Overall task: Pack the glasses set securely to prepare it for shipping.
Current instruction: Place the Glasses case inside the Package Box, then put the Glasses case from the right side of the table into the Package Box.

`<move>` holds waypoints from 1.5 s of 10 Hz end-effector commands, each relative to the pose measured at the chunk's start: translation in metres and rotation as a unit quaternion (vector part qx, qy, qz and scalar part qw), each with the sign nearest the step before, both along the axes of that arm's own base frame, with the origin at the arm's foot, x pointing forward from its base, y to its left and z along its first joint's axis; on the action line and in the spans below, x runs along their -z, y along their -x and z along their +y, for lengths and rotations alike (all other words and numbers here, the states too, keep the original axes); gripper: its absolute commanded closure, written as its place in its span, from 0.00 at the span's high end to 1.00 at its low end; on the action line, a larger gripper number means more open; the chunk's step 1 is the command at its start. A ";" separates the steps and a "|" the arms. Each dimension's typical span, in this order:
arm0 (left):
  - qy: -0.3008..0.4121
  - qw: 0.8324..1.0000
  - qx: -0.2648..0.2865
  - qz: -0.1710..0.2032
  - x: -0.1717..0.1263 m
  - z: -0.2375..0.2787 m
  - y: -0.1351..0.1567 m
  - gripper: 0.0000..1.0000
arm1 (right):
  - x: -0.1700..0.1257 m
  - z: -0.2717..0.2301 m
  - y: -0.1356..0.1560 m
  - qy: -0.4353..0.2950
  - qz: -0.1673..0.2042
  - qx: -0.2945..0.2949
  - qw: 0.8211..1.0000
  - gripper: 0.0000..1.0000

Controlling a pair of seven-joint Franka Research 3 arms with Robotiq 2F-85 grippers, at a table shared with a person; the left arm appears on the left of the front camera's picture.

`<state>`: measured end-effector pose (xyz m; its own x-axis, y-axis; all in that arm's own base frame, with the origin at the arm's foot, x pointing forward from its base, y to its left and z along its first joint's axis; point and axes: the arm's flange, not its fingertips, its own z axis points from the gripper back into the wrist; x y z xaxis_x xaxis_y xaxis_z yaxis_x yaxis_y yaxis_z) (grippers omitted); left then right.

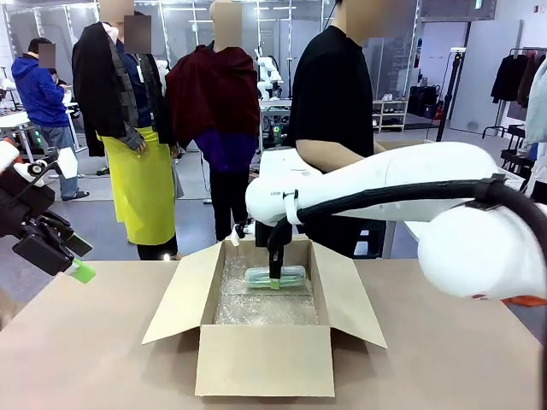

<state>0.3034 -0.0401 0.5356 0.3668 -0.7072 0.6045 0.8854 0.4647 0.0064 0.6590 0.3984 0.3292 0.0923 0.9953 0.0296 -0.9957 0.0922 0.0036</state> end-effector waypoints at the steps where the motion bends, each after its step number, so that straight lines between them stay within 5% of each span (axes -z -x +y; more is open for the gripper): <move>1: 0.009 1.000 0.007 0.004 -0.001 0.001 0.001 1.00 | -0.004 0.011 -0.008 0.003 -0.018 0.021 1.000 0.45; 2: 0.009 1.000 0.007 0.004 -0.001 0.001 0.001 1.00 | -0.003 0.011 -0.006 0.006 -0.018 0.018 1.000 0.74; 4: 0.009 1.000 0.007 0.004 -0.001 0.001 0.001 1.00 | -0.008 0.009 -0.002 0.003 -0.013 0.016 1.000 1.00; 15: 0.009 1.000 0.007 0.004 -0.001 0.001 0.001 1.00 | -0.006 0.004 -0.003 -0.007 -0.009 0.003 1.000 1.00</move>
